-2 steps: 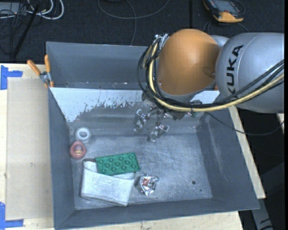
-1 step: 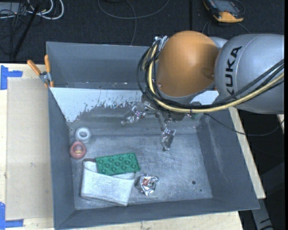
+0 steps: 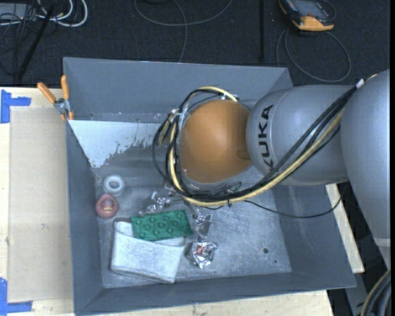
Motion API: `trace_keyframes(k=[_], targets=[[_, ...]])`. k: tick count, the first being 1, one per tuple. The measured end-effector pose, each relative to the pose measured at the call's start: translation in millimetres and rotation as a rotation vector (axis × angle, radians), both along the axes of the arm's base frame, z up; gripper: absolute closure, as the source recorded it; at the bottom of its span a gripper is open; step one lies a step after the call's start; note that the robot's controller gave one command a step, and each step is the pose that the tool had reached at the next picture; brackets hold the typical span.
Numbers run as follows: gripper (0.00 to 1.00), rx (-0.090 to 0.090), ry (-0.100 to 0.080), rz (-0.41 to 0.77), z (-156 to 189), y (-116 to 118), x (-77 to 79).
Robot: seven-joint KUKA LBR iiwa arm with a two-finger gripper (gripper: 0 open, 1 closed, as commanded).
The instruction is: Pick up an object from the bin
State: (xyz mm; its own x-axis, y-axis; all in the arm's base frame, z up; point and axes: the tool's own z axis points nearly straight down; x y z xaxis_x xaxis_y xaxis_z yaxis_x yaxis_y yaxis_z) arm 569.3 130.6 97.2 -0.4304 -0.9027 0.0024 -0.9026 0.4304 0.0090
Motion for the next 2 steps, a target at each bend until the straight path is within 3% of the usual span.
trace_keyframes(k=[1, 2], targets=[[0.0, 0.005, -0.018, 0.04, -24.2, -19.5, 20.8], [1.0, 0.003, -0.02, 0.04, -21.2, -19.5, 21.8]])
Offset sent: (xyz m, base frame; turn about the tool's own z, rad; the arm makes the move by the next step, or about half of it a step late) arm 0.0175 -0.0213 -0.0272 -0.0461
